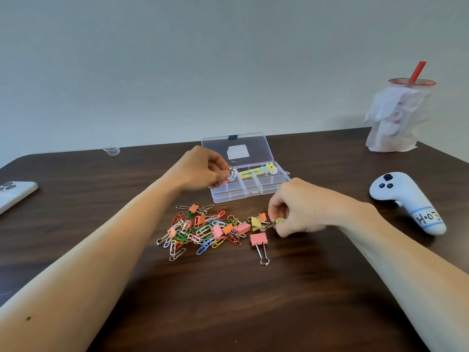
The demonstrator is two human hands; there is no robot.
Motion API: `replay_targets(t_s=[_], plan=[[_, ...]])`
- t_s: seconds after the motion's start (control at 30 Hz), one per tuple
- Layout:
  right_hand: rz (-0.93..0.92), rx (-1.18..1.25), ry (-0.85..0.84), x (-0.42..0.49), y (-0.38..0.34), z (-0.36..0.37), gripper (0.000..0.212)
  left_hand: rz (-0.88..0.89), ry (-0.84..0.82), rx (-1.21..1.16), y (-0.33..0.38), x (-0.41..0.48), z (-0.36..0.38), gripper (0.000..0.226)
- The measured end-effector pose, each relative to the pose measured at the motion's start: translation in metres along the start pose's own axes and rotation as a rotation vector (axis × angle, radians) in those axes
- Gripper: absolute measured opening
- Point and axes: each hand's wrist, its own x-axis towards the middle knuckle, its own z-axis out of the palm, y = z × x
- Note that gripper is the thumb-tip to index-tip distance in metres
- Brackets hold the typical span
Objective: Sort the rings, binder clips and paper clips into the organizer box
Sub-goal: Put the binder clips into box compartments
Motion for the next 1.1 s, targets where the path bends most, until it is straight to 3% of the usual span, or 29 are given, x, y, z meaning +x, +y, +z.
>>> replay_targets(t_s=[0.2,0.43,0.73,1.1], plan=[[-0.011,0.018,0.005,0.004,0.005,0.0,0.009,0.015,-0.029,0.022,0.004,0.005,0.005,0.012],[0.001,0.277,0.113,-0.004,0.023,-0.016,0.014,0.062,-0.091,0.019,0.018,0.023,0.012,0.015],[0.199,0.356,0.303,0.014,0.059,-0.036,0.02,0.102,-0.098,0.012,0.04,0.065,0.036,0.015],[0.18,0.454,0.248,0.062,0.075,-0.065,0.013,0.037,-0.28,0.209,0.03,0.079,0.032,0.006]])
